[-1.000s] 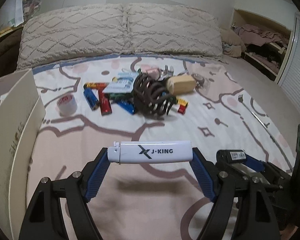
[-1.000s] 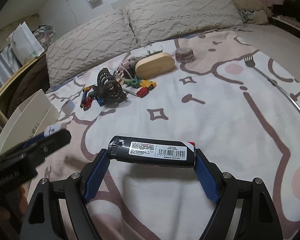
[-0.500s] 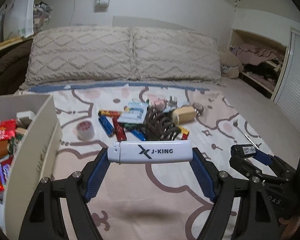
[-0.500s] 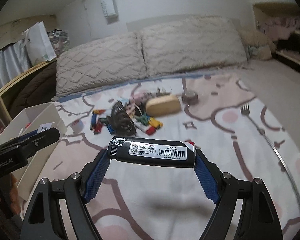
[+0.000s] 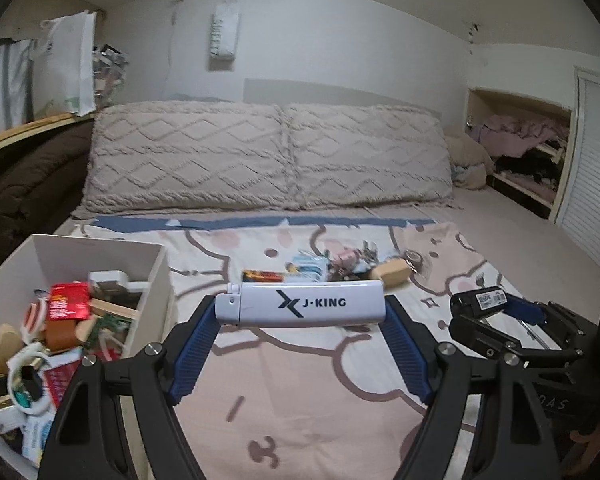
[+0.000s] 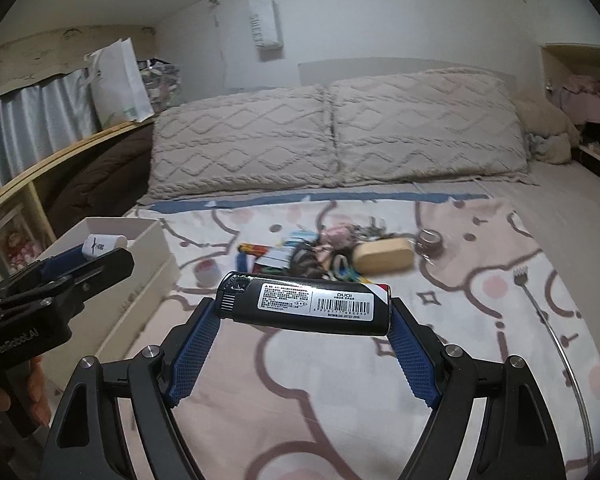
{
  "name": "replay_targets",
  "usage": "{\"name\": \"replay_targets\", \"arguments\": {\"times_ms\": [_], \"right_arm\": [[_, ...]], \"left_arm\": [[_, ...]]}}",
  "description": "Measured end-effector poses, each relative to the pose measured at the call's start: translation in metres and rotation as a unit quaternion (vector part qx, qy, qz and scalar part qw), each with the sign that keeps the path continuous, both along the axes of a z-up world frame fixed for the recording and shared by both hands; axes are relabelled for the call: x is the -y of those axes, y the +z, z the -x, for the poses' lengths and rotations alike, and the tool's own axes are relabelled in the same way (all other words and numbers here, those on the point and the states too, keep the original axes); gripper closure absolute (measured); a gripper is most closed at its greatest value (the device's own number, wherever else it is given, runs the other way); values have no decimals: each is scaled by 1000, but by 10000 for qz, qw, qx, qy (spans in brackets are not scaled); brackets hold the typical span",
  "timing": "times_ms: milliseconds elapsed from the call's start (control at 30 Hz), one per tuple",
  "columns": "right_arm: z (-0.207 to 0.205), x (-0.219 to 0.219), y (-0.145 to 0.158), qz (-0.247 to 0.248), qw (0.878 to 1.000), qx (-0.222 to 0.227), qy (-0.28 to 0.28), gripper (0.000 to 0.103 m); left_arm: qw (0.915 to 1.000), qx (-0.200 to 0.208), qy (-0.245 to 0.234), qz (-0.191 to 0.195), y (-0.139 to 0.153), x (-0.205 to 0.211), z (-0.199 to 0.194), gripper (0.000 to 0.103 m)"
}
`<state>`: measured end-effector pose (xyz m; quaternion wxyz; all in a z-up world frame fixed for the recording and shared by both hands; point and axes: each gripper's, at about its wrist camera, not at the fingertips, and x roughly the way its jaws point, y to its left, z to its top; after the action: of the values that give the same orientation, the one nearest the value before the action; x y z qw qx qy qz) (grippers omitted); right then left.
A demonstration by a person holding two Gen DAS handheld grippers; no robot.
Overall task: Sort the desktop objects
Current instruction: 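Carry the white lighter and black lighter with both tools over the SHOES box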
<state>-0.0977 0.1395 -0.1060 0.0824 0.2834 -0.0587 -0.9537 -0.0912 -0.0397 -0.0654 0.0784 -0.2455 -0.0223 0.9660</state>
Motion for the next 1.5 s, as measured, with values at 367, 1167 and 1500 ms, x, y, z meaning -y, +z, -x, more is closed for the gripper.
{"name": "replay_targets", "arguments": {"times_ms": [367, 1167, 1500], "right_arm": [[13, 56, 23, -30, 9987, -70, 499, 19], [40, 167, 45, -306, 9904, 58, 1349, 19], [47, 206, 52, -411, 9842, 202, 1713, 19]], "left_arm": [[9971, -287, 699, -34, 16, 67, -14, 23], [9768, 101, 2136, 75, -6, 192, -25, 23], [9716, 524, 2306, 73, -24, 220, -20, 23]]}}
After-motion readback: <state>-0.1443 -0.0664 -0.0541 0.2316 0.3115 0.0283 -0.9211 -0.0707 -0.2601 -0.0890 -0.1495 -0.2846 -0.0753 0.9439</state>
